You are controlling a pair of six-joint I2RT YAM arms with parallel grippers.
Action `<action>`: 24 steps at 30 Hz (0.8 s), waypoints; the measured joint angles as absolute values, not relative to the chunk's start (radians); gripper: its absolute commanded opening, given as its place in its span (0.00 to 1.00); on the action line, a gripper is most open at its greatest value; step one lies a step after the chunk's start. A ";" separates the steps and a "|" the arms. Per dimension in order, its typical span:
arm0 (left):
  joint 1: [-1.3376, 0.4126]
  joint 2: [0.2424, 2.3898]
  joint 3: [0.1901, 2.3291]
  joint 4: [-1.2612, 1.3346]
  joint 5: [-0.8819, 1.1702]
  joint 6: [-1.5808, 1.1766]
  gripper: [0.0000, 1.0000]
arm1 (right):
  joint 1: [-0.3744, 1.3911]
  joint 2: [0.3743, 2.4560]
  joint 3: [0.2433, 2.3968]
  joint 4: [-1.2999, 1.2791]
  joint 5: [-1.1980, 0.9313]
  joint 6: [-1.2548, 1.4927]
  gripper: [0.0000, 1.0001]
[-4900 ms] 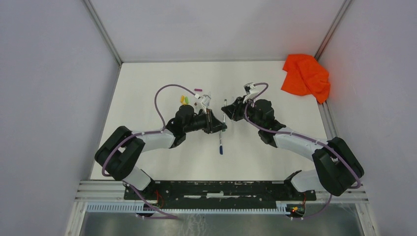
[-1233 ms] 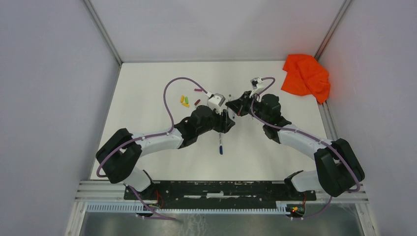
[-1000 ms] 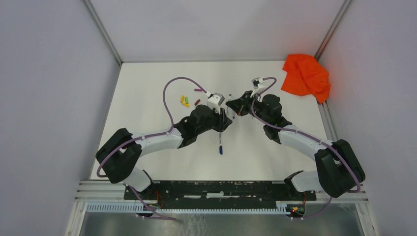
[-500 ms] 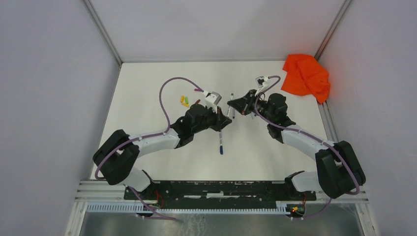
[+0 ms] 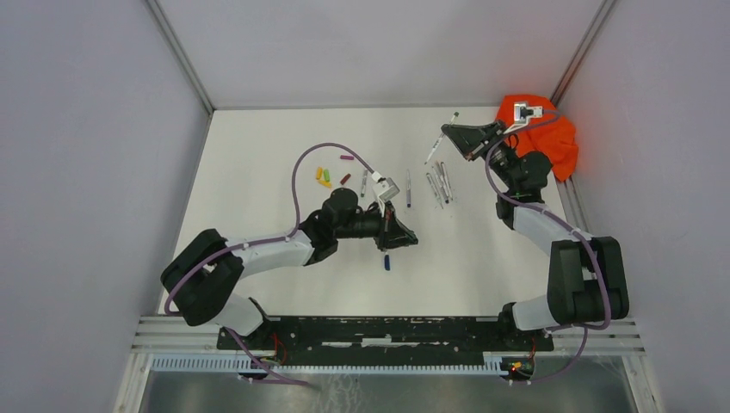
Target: Open the pen caps
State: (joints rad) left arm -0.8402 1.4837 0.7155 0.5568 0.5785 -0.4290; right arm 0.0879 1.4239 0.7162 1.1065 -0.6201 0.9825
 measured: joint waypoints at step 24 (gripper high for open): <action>-0.577 1.801 1.230 -0.130 -0.333 -0.505 0.09 | 0.303 1.737 1.178 0.043 -0.220 0.286 0.00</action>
